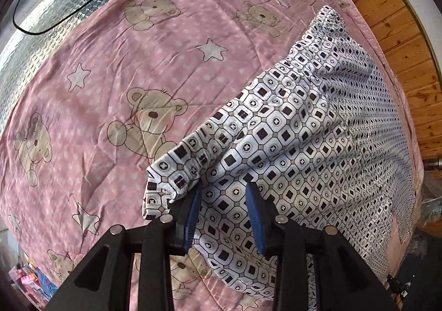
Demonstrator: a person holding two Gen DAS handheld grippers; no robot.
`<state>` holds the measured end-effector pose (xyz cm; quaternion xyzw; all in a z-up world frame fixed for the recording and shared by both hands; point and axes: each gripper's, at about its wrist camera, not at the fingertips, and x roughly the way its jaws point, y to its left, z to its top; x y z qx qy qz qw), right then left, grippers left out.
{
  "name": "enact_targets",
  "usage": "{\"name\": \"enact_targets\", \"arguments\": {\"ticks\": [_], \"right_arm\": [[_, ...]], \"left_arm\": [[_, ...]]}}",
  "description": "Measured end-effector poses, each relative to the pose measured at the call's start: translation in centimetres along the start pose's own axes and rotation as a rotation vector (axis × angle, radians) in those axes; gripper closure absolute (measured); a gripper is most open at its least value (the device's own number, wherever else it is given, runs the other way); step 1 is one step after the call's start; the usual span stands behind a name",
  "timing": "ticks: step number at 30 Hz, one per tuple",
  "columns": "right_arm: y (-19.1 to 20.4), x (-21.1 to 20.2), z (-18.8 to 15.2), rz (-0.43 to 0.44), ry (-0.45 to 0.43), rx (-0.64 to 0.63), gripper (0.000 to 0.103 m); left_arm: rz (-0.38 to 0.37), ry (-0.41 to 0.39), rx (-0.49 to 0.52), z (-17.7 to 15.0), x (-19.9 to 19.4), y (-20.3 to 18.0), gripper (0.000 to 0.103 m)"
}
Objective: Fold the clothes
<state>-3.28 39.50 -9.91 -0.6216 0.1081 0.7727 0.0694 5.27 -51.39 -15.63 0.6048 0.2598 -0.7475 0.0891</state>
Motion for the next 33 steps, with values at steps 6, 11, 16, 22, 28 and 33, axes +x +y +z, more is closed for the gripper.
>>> {"name": "enact_targets", "arguments": {"ticks": [6,11,16,22,28,33], "right_arm": [[2.4,-3.2,9.2,0.146,-0.103,0.107,0.047],[5.2,1.0,18.6,0.082,-0.125,0.163,0.042],[6.3,7.8,23.9,-0.042,-0.02,0.129,0.042],[9.3,5.5,22.7,-0.034,-0.127,-0.086,0.098],[11.2,-5.9,8.1,-0.085,-0.326,-0.419,0.098],[7.7,-2.0,1.3,-0.14,-0.207,-0.382,0.098]], "left_arm": [[-0.056,-0.06,0.1,4.8,-3.6,-6.0,0.066],[-0.188,-0.085,0.12,10.7,-2.7,-13.4,0.044],[-0.262,0.015,0.138,13.7,2.7,-20.4,0.044],[-0.373,0.105,0.156,12.9,7.5,-27.3,0.044],[-0.501,0.178,0.067,11.1,8.5,-30.1,0.044],[-0.522,0.228,0.022,8.7,10.3,-32.3,0.043]]}}
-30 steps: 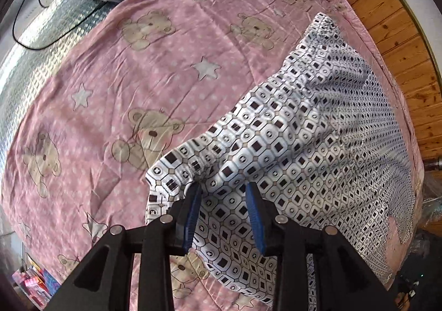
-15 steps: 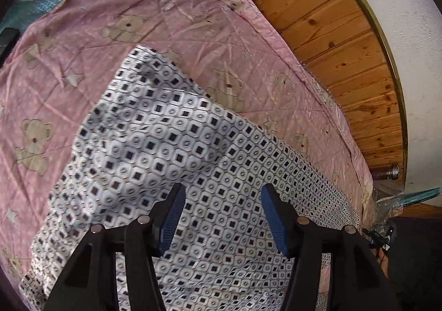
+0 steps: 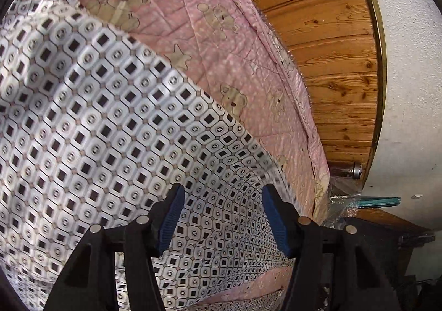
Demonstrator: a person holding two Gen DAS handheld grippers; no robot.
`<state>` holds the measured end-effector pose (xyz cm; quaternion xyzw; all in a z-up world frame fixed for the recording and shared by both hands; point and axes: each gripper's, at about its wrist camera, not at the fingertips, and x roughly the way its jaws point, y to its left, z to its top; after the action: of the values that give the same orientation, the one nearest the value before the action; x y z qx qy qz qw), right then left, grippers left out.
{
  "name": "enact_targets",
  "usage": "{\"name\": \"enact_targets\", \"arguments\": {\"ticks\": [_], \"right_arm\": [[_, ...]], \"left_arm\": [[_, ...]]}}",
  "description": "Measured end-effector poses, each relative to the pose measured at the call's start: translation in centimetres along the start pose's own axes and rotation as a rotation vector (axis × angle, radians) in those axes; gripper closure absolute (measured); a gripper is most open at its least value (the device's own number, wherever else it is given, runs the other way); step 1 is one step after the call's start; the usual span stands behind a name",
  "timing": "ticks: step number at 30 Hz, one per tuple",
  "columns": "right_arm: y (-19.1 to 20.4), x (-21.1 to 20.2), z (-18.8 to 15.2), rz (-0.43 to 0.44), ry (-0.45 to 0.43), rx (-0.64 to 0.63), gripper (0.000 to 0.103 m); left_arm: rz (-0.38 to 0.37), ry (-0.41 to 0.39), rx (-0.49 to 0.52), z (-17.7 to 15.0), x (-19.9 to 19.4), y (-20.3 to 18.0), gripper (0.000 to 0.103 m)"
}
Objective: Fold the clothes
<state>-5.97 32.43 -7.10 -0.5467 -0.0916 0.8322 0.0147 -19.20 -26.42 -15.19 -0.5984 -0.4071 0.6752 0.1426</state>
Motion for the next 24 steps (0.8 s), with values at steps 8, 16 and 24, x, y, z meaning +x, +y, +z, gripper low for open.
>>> {"name": "enact_targets", "arguments": {"ticks": [8,16,24], "right_arm": [[-1.4,-0.2,-0.6,0.016,-0.093,0.162,0.098],[-1.6,-0.4,-0.6,0.048,-0.1,0.122,0.097],[-2.9,-8.0,1.1,0.023,-0.273,0.034,0.097]], "left_arm": [[0.014,0.038,0.028,-5.2,3.1,-3.3,0.042],[0.084,0.057,-0.011,-6.2,5.1,-2.3,0.04],[-0.031,0.037,0.196,-8.9,-0.6,-5.2,0.098]]}}
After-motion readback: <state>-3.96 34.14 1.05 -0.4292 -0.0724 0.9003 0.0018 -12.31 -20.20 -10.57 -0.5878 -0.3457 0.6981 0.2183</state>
